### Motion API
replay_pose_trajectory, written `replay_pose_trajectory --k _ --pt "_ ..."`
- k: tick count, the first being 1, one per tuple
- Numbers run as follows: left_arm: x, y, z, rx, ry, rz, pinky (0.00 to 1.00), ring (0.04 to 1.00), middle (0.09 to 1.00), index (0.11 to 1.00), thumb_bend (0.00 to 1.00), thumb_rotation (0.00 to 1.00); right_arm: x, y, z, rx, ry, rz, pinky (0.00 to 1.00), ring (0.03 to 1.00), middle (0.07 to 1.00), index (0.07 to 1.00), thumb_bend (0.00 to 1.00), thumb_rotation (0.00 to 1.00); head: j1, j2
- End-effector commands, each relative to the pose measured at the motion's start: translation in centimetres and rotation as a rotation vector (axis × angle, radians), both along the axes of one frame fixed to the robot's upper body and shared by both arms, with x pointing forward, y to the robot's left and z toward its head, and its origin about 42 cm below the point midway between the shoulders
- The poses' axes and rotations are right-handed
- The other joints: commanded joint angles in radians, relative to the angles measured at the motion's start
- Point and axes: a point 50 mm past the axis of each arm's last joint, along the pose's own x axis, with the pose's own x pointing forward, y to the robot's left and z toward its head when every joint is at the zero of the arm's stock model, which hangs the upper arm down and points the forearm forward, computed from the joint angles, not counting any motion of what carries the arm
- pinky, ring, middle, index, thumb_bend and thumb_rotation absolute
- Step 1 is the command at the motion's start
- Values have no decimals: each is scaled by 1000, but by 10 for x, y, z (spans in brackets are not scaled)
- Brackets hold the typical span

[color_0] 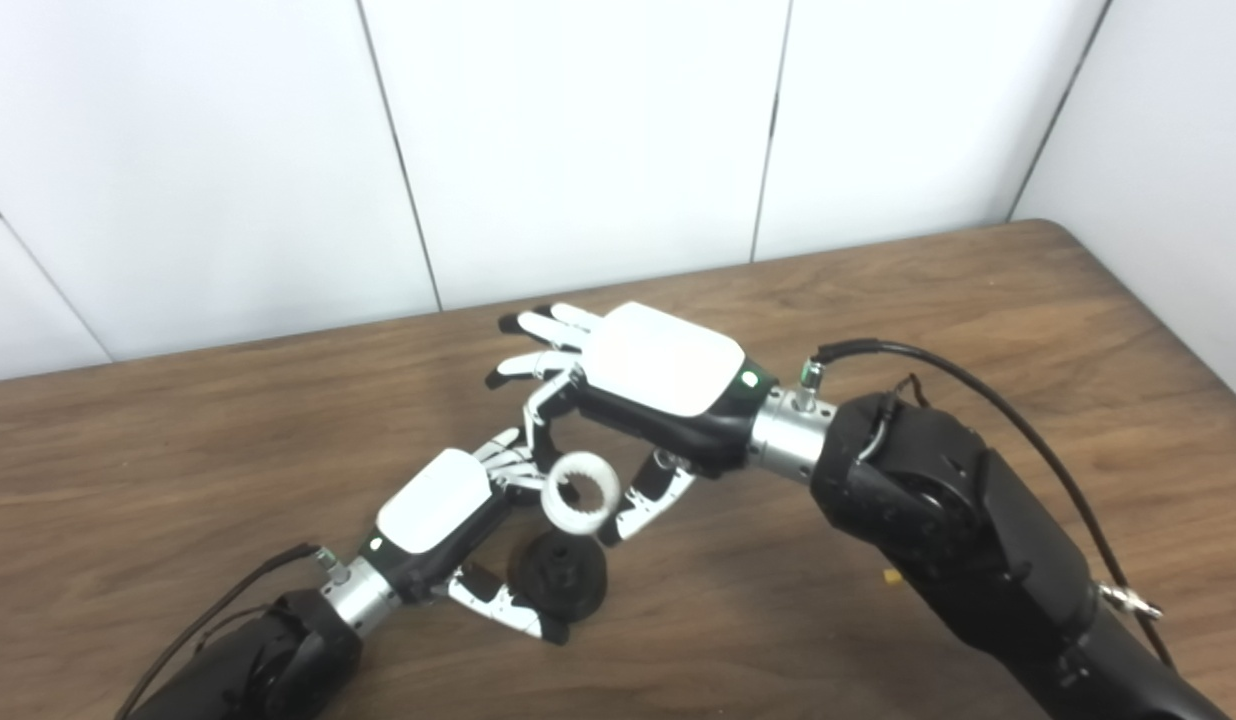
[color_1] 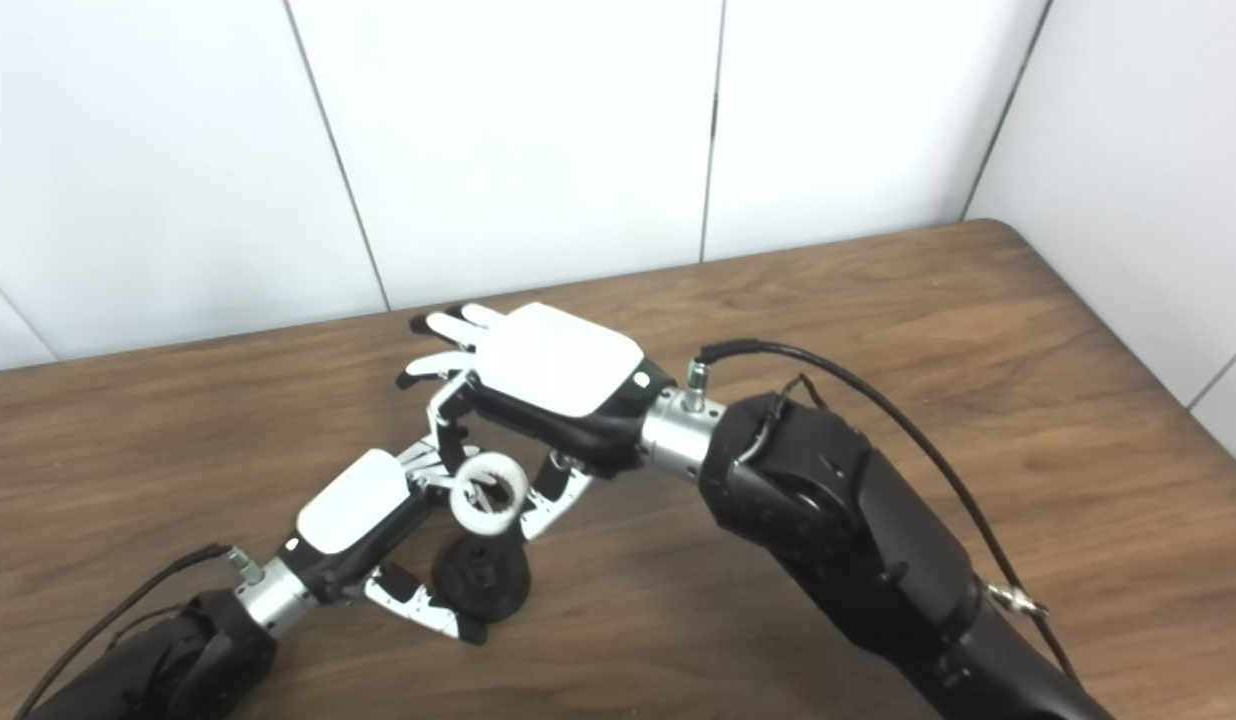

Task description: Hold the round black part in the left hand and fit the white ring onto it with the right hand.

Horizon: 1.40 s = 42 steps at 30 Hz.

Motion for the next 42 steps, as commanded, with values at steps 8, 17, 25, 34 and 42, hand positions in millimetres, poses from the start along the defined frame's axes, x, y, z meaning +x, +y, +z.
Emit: replay_pose_trajectory --k 8,17,25,34,42 --pt "-6 9 -10 107 21 -6 985 860 724 483 524 52 -3 1 8 -6 -21 57 1000 1000 915 481 526 136 7 4" --pt "-9 4 -8 102 18 -17 985 865 722 483 524 52 1 -4 -8 6 -3 55 1000 1000 912 481 526 136 24 13" --pt "-8 1 -5 101 18 -22 992 869 725 483 524 52 6 -6 -15 -4 -4 41 1000 1000 905 481 526 135 30 17" --pt "-10 0 -4 106 21 -30 995 881 728 483 524 53 13 1 -29 22 16 36 1000 1000 904 481 525 134 41 18" --pt "-9 -1 -1 106 14 -30 992 876 734 483 524 53 19 9 -35 27 19 37 1000 1000 909 481 525 135 47 18"
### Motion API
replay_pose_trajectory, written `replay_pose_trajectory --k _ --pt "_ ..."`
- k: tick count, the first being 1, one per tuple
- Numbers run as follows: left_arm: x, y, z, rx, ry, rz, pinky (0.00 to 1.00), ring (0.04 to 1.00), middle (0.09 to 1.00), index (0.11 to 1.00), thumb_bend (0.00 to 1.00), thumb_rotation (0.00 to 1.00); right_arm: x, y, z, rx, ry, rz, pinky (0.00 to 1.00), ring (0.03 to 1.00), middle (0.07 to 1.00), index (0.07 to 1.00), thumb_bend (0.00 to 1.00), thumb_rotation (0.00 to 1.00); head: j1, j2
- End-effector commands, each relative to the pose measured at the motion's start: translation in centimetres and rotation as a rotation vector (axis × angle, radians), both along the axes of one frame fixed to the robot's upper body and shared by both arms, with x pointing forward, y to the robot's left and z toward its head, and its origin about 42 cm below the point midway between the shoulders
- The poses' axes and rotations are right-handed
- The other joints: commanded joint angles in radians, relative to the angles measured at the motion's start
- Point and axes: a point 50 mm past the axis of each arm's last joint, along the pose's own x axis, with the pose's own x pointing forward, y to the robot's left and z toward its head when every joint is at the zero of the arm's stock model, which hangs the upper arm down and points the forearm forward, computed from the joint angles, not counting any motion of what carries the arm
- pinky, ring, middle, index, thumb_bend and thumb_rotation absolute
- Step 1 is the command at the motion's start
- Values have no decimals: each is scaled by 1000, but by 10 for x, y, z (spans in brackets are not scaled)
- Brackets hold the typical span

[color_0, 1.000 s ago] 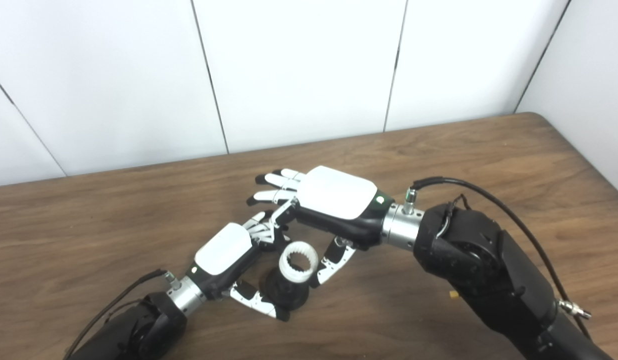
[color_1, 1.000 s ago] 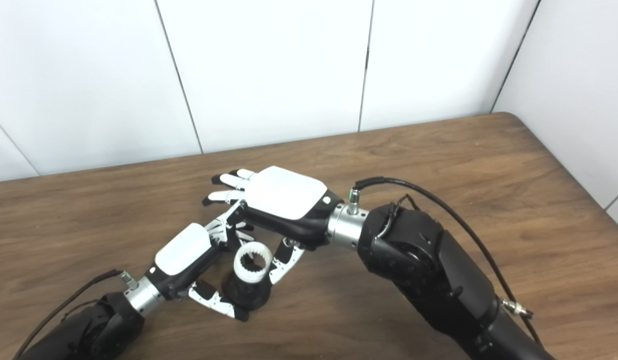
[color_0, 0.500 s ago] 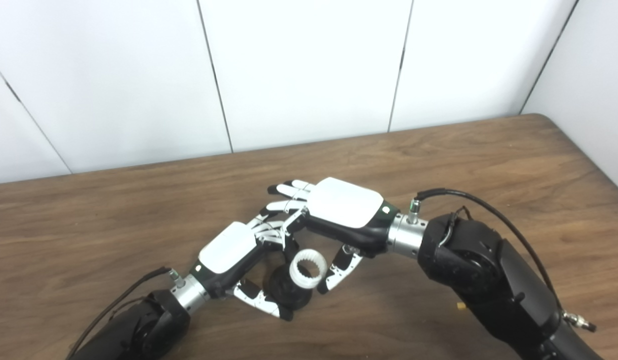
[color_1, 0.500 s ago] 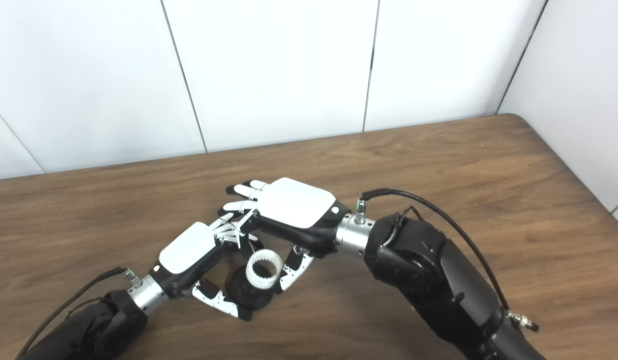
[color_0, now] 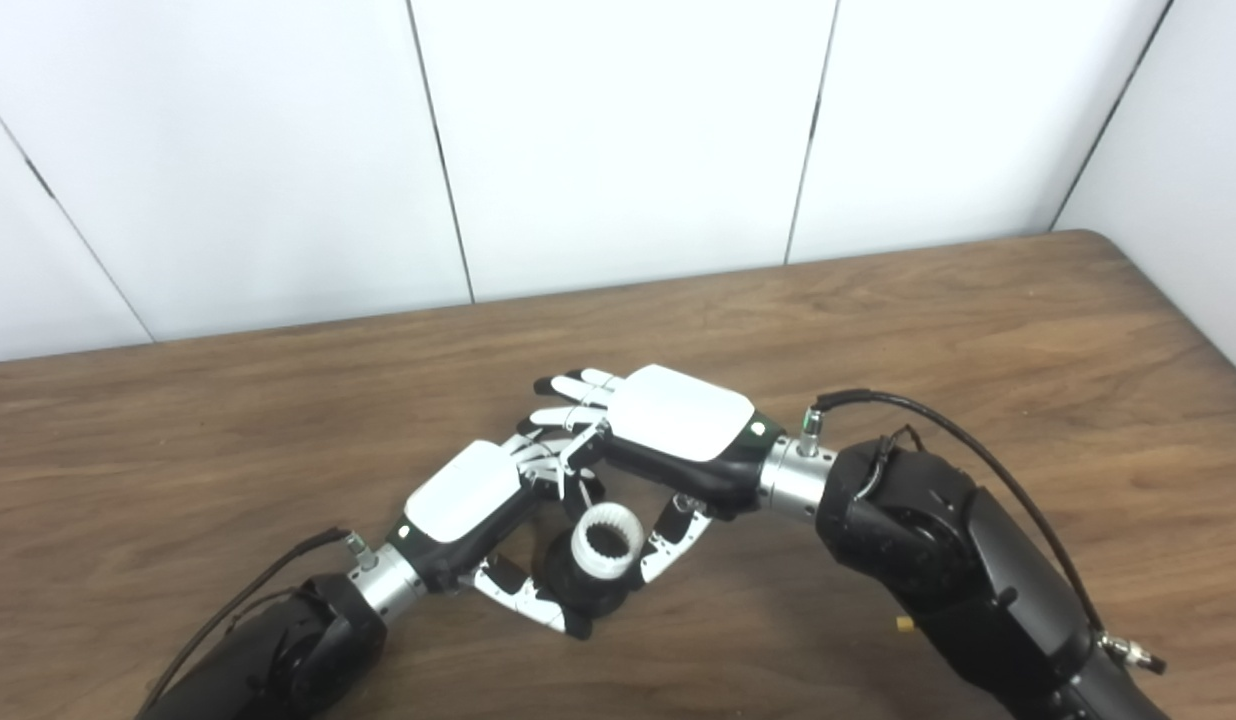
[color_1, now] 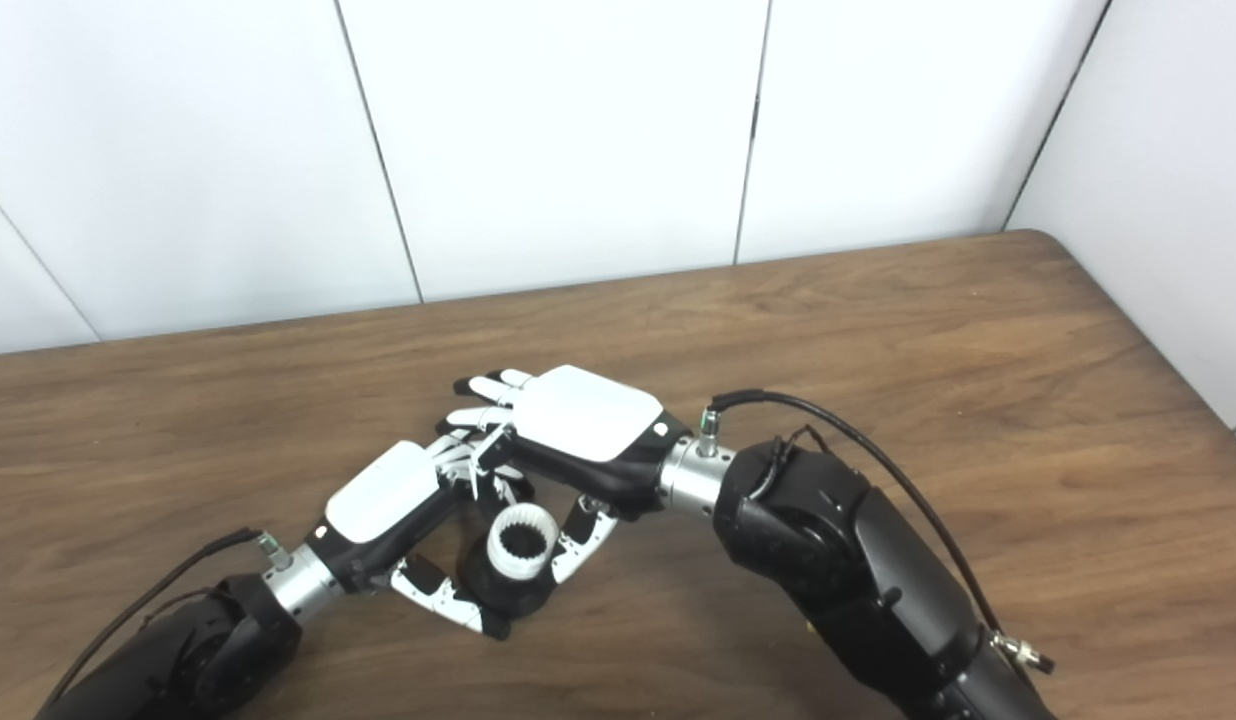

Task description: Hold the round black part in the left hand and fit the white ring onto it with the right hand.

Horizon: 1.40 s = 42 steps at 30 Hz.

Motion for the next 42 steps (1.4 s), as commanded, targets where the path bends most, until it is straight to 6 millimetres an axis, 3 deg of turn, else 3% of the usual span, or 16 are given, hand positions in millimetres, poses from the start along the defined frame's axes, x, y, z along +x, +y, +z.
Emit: replay_pose_trajectory --k 1,24,42 --pt "-5 1 -7 91 12 -26 996 879 735 483 524 53 5 7 14 43 -75 24 1000 1000 908 481 525 135 0 2" --pt "-9 -5 0 82 -9 -42 994 887 744 483 524 55 15 12 -12 60 -52 25 1000 1000 898 481 526 134 18 12" --pt "-12 -16 3 120 -6 -60 1000 901 770 484 524 56 14 19 -9 13 -34 68 1000 1000 906 482 525 134 0 21"
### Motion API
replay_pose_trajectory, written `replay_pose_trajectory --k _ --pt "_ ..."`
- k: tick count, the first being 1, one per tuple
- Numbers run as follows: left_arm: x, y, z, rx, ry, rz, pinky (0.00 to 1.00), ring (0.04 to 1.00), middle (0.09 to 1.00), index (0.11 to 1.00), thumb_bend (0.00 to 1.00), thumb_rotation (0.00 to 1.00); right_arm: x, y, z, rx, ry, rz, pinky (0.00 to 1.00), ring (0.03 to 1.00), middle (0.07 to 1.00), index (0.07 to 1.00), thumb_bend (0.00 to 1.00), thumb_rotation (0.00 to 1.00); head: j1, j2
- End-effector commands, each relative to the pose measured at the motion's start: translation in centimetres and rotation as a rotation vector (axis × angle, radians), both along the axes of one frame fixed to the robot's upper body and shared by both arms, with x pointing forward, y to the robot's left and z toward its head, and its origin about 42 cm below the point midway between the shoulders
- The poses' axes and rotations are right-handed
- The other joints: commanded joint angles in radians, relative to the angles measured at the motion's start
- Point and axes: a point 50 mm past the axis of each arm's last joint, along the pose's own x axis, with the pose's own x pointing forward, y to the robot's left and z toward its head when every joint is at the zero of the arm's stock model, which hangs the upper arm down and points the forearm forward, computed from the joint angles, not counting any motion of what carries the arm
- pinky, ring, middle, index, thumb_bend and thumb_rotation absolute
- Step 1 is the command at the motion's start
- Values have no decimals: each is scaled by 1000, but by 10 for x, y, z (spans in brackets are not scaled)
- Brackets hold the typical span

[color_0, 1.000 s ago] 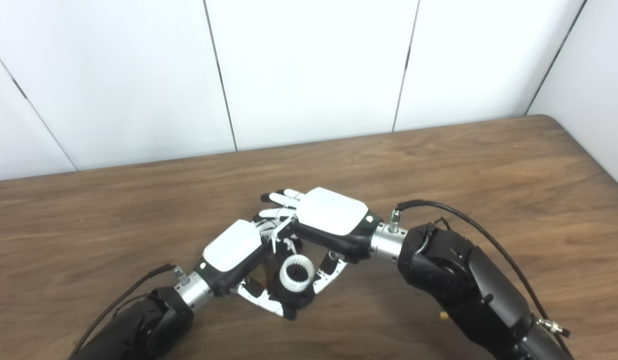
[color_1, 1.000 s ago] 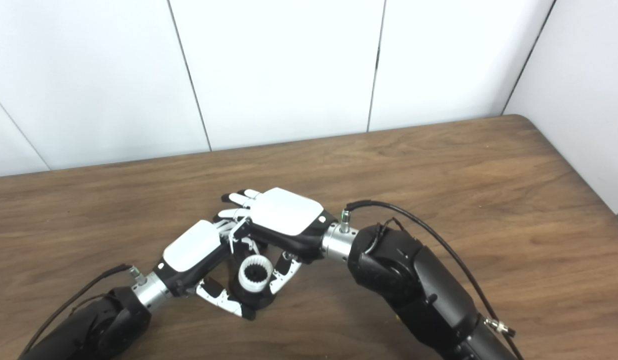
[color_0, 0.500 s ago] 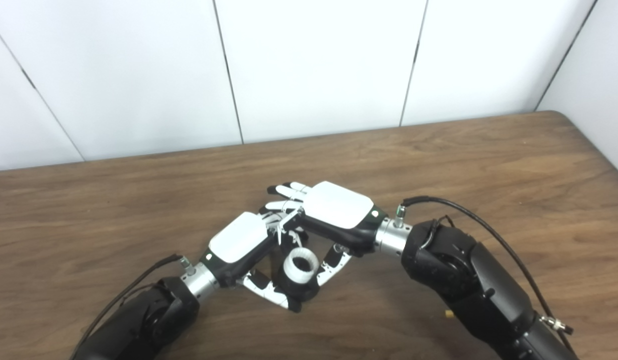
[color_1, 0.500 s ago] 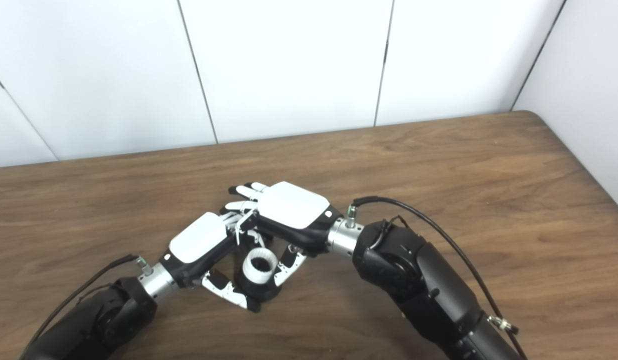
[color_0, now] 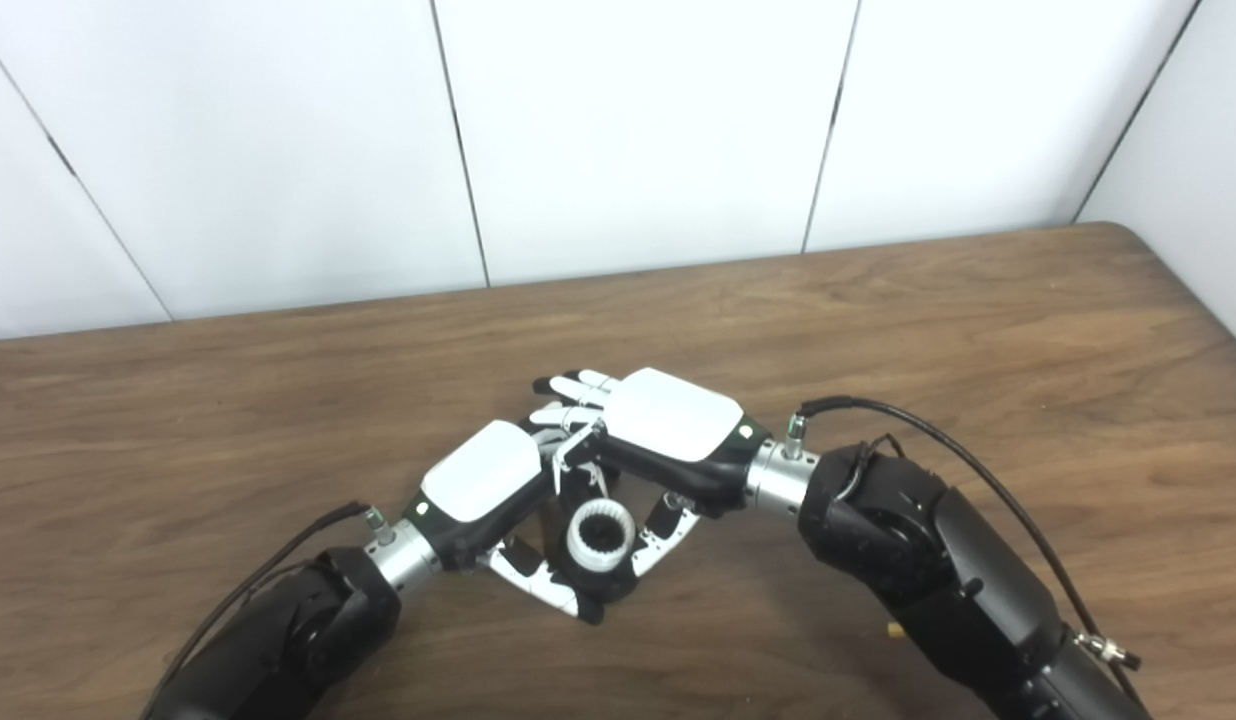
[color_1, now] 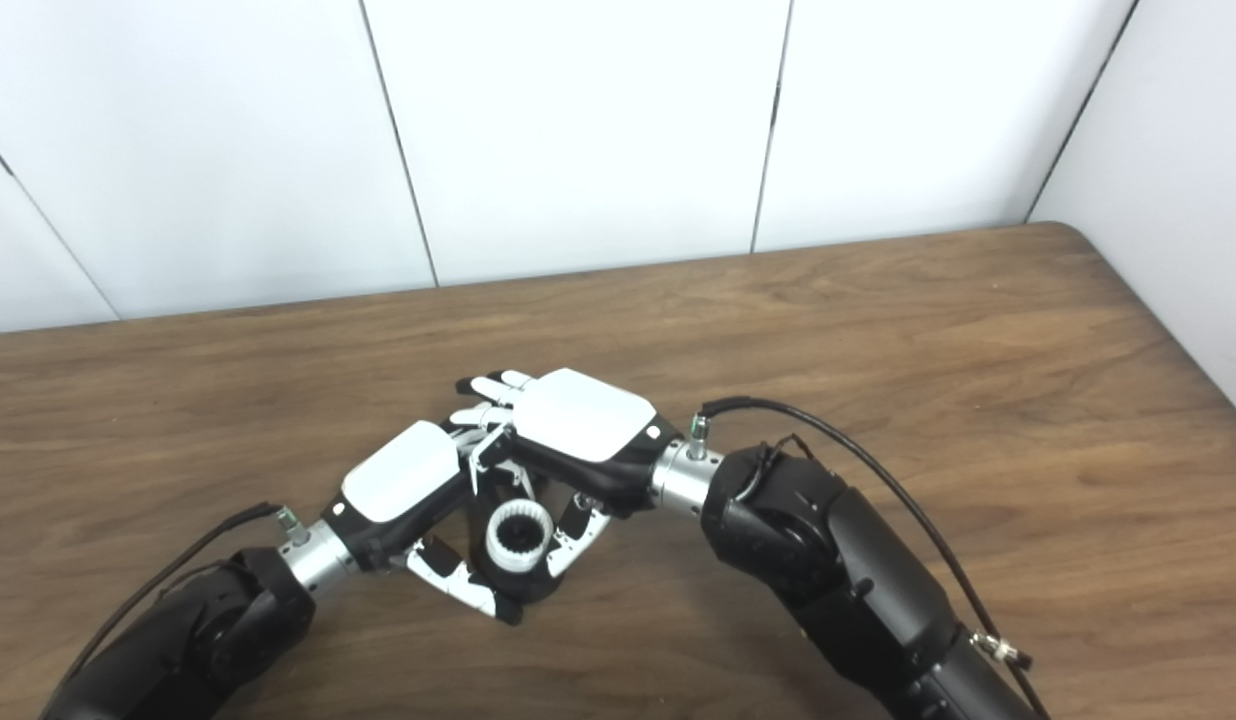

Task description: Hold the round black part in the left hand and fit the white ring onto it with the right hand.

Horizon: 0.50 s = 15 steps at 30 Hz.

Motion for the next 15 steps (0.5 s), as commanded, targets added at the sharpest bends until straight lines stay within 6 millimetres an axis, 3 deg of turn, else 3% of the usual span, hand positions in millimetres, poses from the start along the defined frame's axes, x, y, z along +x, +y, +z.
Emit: replay_pose_trajectory --k 1,15 --pt "-9 -10 -7 68 13 -48 1000 902 771 484 524 56 1 7 18 -11 -47 48 1000 1000 906 482 525 134 -1 1" --pt "-15 -23 -12 79 4 -69 1000 908 769 484 524 56 5 0 37 -134 -25 81 1000 1000 890 481 525 132 -8 13"
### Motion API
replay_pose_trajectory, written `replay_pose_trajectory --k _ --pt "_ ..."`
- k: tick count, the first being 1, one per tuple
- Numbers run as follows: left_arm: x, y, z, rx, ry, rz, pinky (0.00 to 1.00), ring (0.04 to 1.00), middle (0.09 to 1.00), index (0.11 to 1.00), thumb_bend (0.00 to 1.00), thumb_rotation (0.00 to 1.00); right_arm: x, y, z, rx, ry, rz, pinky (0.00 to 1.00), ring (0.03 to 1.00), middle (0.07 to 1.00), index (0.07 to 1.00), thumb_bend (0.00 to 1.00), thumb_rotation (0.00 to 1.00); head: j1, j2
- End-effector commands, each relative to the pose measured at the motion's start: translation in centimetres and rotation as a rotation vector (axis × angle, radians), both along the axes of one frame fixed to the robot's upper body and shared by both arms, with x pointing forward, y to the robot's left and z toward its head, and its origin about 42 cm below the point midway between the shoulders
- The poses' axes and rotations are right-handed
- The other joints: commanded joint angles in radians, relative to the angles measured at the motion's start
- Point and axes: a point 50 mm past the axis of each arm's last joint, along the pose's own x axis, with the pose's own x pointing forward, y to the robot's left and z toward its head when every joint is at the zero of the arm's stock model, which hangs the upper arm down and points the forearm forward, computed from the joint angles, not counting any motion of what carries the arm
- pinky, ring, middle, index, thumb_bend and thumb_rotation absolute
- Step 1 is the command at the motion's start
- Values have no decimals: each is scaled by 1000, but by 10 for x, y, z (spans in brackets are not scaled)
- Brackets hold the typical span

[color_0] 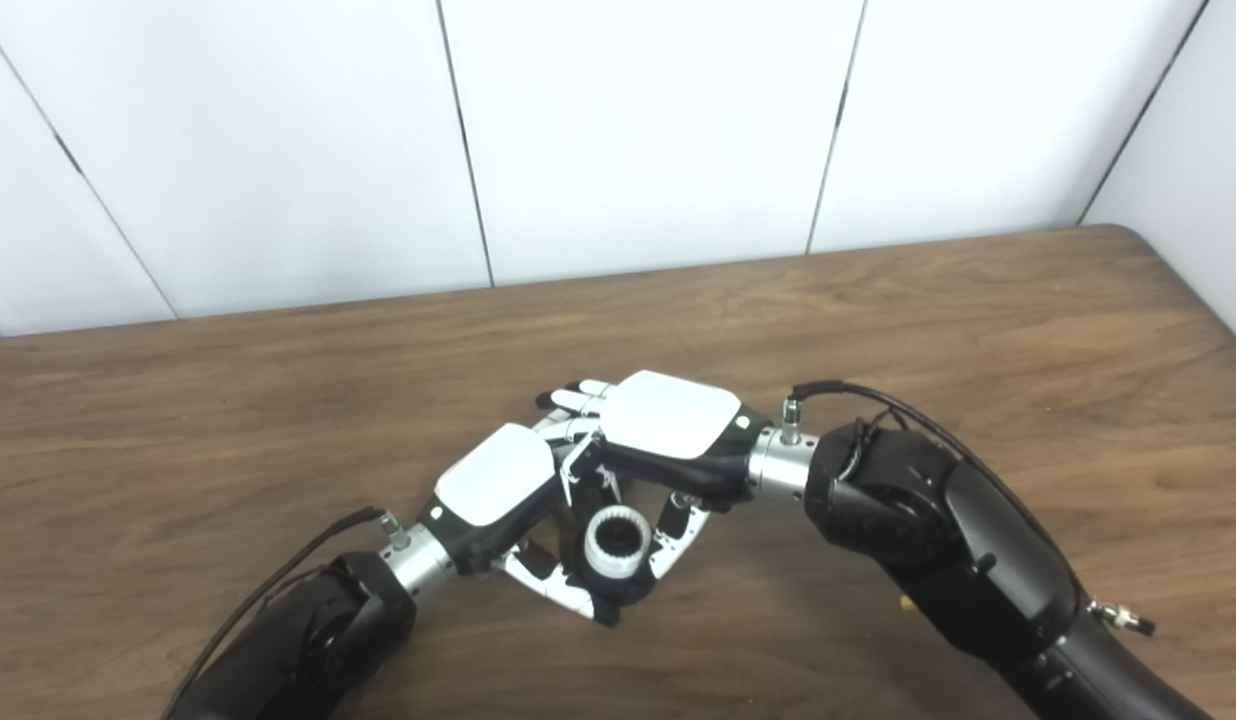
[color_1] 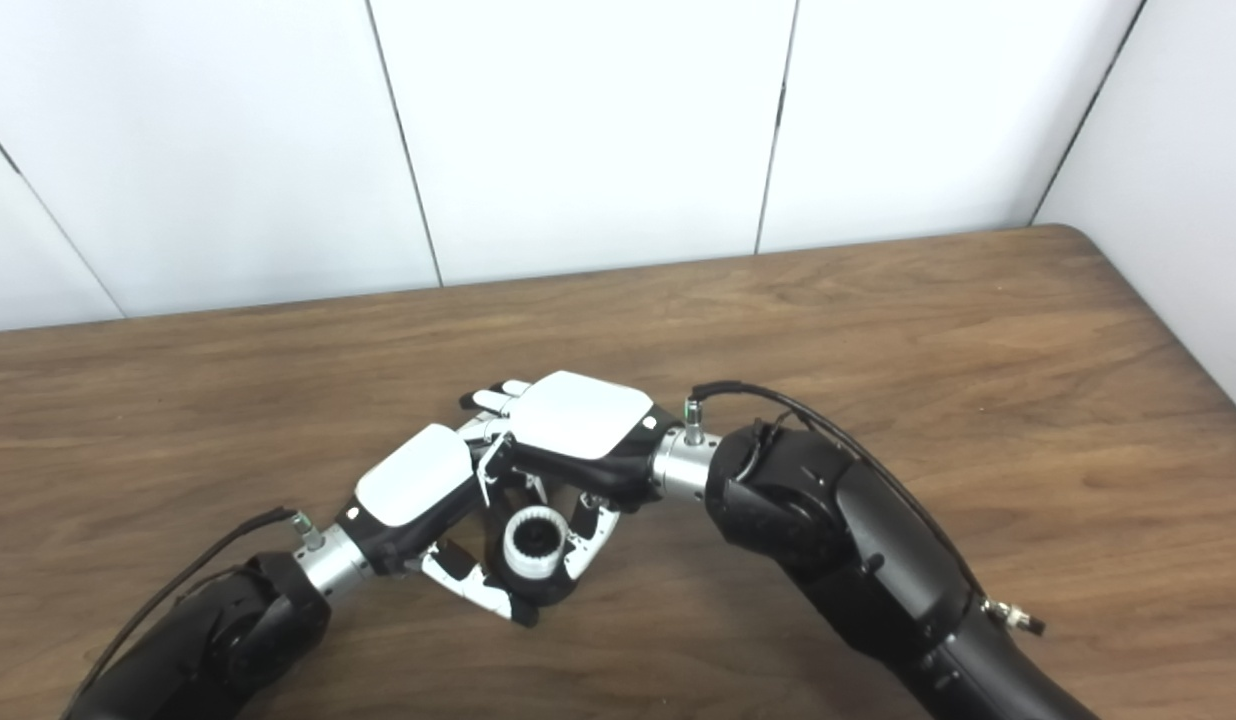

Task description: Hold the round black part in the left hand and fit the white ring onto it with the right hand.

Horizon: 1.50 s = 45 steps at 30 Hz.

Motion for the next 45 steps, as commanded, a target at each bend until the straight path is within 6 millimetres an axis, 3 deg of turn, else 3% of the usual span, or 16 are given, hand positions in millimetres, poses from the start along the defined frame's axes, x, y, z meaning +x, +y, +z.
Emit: replay_pose_trajectory --k 1,20,21,22,25,40,45 --pt "-11 -12 -8 86 10 -65 1000 907 765 484 524 55 1 2 21 5 -50 38 1000 1000 887 481 525 132 -3 3" --pt "-13 -16 -10 85 19 -73 1000 922 769 484 524 56 -5 -2 30 -64 18 61 1000 1000 912 489 525 148 1 1" --pt "-13 -15 -10 85 20 -71 1000 920 777 484 524 56 -6 -2 31 -64 19 67 1000 1000 923 546 807 194 1 1" --pt "-12 -14 -9 86 23 -69 1000 917 780 484 524 56 -7 -2 32 -65 18 72 1000 1000 933 578 902 211 2 1" --pt "-10 -11 -8 78 30 -62 1000 906 774 484 524 54 -9 -4 35 -61 18 78 1000 1000 969 657 993 221 1 2" --pt "-8 -3 -8 84 37 -40 1000 882 753 484 524 54 -20 -10 45 -5 30 45 1000 1000 1000 697 1000 169 0 0" --pt "-7 3 -9 66 49 -27 1000 886 733 484 524 52 -21 -20 50 59 19 -12 1000 1000 1000 771 1000 192 -2 -6"
